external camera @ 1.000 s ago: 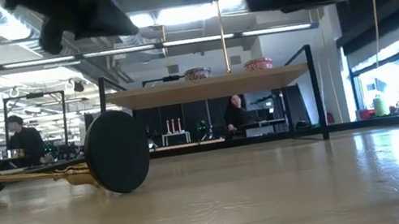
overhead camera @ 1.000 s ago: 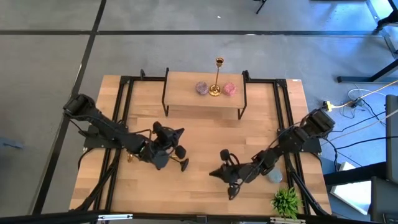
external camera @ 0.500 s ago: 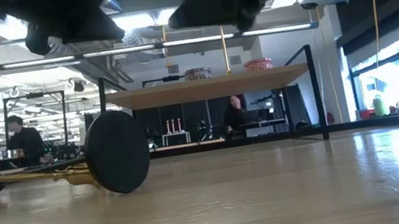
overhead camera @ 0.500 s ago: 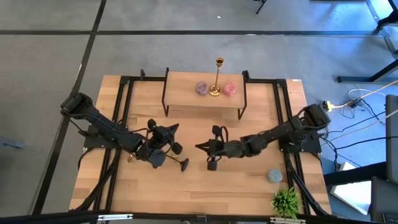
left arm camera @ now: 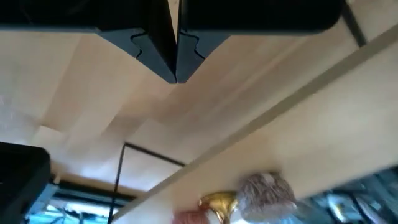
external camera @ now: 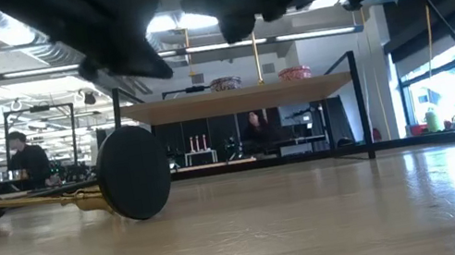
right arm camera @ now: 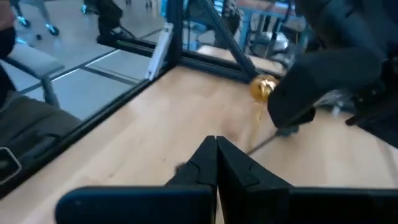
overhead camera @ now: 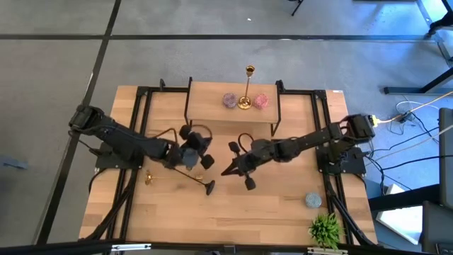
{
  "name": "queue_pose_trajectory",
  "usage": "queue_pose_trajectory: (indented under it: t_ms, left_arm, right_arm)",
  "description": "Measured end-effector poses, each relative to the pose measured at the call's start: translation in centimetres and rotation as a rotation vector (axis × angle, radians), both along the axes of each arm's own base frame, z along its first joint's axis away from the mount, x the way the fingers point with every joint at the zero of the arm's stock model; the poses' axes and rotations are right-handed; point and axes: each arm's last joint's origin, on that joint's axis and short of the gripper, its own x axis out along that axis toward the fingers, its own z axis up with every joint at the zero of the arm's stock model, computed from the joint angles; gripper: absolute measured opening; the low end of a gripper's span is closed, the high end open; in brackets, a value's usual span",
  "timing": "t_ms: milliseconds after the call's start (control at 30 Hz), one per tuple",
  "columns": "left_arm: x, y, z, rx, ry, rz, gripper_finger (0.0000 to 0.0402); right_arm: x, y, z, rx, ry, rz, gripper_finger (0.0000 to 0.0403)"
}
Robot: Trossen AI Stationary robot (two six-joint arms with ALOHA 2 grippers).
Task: Pick & Place candle stick holders
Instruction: Put the black candle holder on the shelf
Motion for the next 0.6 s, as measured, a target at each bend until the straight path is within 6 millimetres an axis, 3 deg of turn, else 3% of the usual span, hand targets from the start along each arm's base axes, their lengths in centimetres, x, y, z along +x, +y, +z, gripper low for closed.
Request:
queue_pose_trajectory:
  t_ms: [267,600]
  left_arm:
    - [0.4,2.0,0.3,0.062,0.012,0.06,0.0002]
    - [-0.3,1.5,-1.0,-0.032,-0.056,0.103,0.0002]
  right_arm:
    - [0.1,-1.5,-0.4,-0.113,-0.009,0.025,0.0]
    - [-0.2,-3.1,-1.6,-0.059,0.162,-0.043,0.0]
